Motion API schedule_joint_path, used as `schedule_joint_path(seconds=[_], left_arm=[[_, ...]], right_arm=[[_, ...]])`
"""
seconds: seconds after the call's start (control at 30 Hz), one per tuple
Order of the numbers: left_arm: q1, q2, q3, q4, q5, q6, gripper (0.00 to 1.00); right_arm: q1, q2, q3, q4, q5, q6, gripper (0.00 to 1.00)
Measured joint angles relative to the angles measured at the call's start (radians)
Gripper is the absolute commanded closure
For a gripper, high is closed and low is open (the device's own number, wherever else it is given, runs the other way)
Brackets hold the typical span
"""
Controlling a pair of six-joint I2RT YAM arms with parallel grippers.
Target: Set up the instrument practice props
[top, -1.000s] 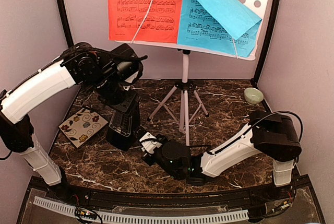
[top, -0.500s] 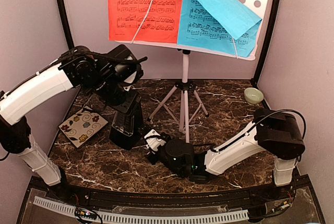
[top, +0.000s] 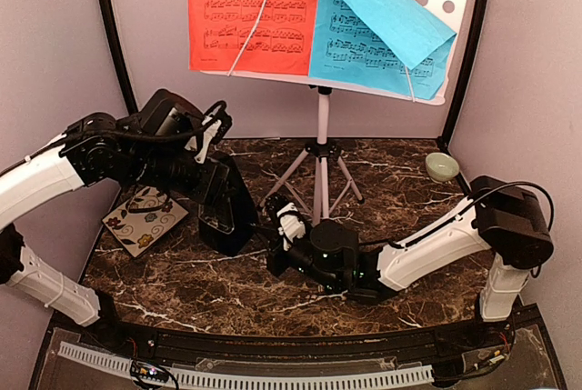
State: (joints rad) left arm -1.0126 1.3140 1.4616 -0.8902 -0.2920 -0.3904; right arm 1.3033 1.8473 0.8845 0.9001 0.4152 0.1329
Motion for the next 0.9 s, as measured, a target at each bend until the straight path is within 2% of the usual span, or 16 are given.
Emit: schedule_joint_path(seconds=[0.5,0.67,0.8,0.9], left_arm=[[-0.014,-0.198,-0.313,0.329,-0.024,0.081,1.00],[-0.018,-0.227,-0.346,0.365,-0.029,0.096,1.00],[-0.018,-0.227,-0.347,0.372,-0.034,0.098,1.00],[-0.022,-0.227,-0.363,0.388,-0.034,0.095,1.00]], right_arm=[[-0.032,-0.036,0.000,-0.084,-0.067,0.408,1.00],[-0.035,-0.039,0.000,-0.078,-0.085,0.514,1.00],[-0.039,-0.039,-0.002,-0.070,-0.105,0.518,1.00],[-0.043,-0.040,-0.035,-0.034,-0.130,0.481,0.84]])
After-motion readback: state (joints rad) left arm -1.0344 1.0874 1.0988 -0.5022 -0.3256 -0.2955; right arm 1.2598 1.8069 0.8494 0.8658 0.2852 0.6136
